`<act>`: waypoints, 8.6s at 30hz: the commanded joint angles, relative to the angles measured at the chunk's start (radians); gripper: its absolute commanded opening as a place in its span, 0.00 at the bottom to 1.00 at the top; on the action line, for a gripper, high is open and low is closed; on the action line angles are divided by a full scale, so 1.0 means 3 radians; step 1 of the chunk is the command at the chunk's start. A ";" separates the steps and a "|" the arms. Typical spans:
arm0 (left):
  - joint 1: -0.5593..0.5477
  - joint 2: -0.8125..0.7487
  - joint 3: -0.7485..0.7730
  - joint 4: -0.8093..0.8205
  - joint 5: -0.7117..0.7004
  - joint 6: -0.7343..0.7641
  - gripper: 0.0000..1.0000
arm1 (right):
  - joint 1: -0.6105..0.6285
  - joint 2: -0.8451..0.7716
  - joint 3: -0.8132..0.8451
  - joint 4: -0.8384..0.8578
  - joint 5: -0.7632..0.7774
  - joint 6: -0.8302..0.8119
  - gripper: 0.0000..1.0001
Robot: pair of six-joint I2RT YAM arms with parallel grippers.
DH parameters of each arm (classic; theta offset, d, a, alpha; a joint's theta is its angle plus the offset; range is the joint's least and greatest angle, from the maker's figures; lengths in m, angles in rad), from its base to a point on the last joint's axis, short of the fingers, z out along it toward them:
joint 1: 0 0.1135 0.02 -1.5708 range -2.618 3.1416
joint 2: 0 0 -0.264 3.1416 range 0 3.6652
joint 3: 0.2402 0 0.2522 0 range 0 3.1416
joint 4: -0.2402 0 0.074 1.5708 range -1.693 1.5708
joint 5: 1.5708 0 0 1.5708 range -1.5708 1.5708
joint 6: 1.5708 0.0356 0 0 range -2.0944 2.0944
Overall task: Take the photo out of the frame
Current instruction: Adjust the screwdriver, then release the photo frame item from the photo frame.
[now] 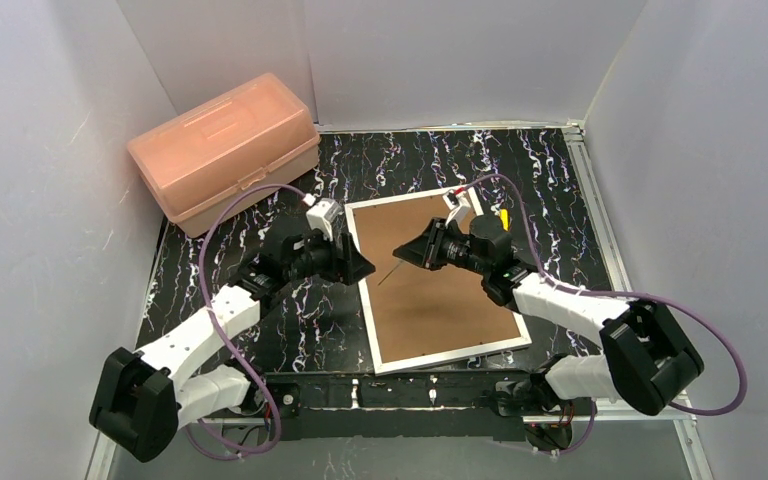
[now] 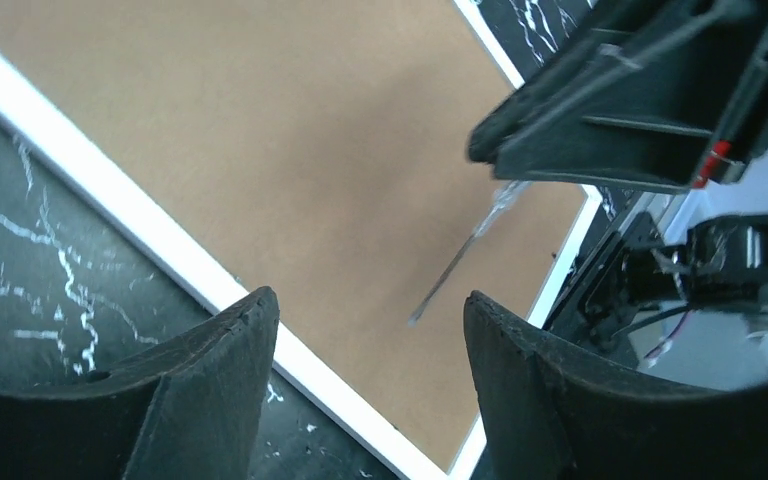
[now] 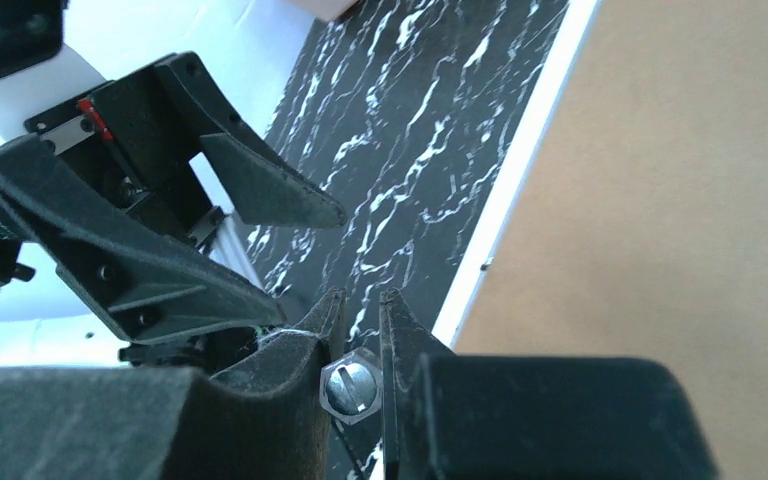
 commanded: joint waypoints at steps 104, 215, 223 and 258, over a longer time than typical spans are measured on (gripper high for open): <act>-0.0853 -0.0524 -0.0002 -0.0871 -0.2665 -0.0208 0.98 | -0.0355 0.0741 0.1112 -0.2191 -0.0970 -0.1274 0.01; 0.0865 0.3119 0.2254 -0.0292 -0.0308 -0.0667 0.16 | -0.0927 0.3664 0.3654 -0.1364 -0.1926 -0.1121 0.01; 0.0865 0.3203 0.2316 -0.0292 -0.0216 -0.0684 0.14 | -0.0924 0.3732 0.3696 -0.1345 -0.1986 -0.1080 0.01; 0.0864 0.3315 0.2294 -0.0127 0.0100 -0.0815 0.11 | -0.0689 0.3927 0.3790 -0.1275 -0.1969 -0.0982 0.01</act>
